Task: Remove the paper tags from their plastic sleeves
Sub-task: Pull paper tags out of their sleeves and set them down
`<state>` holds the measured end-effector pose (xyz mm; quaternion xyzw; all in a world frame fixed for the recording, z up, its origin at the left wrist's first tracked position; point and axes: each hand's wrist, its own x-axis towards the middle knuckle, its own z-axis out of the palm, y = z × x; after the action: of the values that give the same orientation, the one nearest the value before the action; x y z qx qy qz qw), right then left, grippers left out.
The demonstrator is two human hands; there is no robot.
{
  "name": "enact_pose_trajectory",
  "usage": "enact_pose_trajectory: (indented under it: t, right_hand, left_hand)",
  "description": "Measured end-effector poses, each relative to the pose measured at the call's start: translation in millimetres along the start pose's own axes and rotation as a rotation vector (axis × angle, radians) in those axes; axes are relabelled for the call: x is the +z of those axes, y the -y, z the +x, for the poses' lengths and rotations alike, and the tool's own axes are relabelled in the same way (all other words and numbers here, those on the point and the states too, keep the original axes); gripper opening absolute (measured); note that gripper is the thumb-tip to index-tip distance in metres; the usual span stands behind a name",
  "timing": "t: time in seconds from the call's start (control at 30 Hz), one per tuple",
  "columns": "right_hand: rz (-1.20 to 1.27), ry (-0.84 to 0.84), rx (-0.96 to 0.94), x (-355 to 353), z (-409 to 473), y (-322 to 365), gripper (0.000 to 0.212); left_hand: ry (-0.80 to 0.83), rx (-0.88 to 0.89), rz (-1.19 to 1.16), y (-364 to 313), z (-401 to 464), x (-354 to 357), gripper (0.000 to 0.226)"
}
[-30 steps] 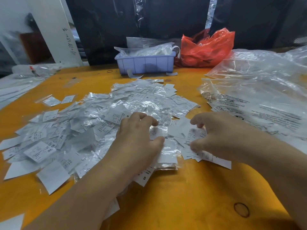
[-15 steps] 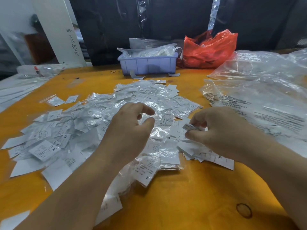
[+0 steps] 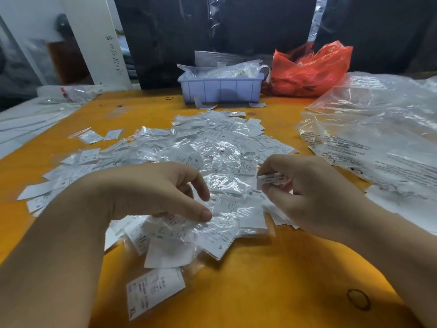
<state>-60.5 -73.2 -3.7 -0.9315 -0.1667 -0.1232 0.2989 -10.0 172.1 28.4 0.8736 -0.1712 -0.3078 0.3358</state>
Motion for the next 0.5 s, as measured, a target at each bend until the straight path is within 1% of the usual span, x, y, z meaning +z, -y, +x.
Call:
enact_pose_trajectory:
  t: [0.07,0.13,0.2,0.27,0.33,0.4,0.5]
  right_hand:
    - [0.020,0.022,-0.027,1,-1,3,0.009]
    - [0.034,0.034,-0.059,2,-3,5,0.009]
    - [0.033,0.051,-0.091,4,-4,9,0.011]
    - [0.031,0.088,-0.128,7,-6,14,0.012]
    - [0.031,0.152,-0.203,13,-9,24,0.009]
    - [-0.001,0.227,-0.324,20,-13,35,0.006]
    - [-0.098,0.326,-0.476,30,-18,48,0.015]
  left_hand:
    - [0.045,0.023,-0.037,5,-1,-4,0.042]
    - [-0.006,0.070,-0.079,8,2,-4,0.038]
    - [-0.167,0.147,-0.161,9,12,2,0.026]
    - [-0.378,0.245,-0.265,9,25,13,0.011]
    - [-0.533,0.322,-0.336,9,37,26,0.006]
    - [-0.611,0.372,-0.401,7,47,35,0.010]
    - [-0.696,0.421,-0.470,4,55,39,0.015]
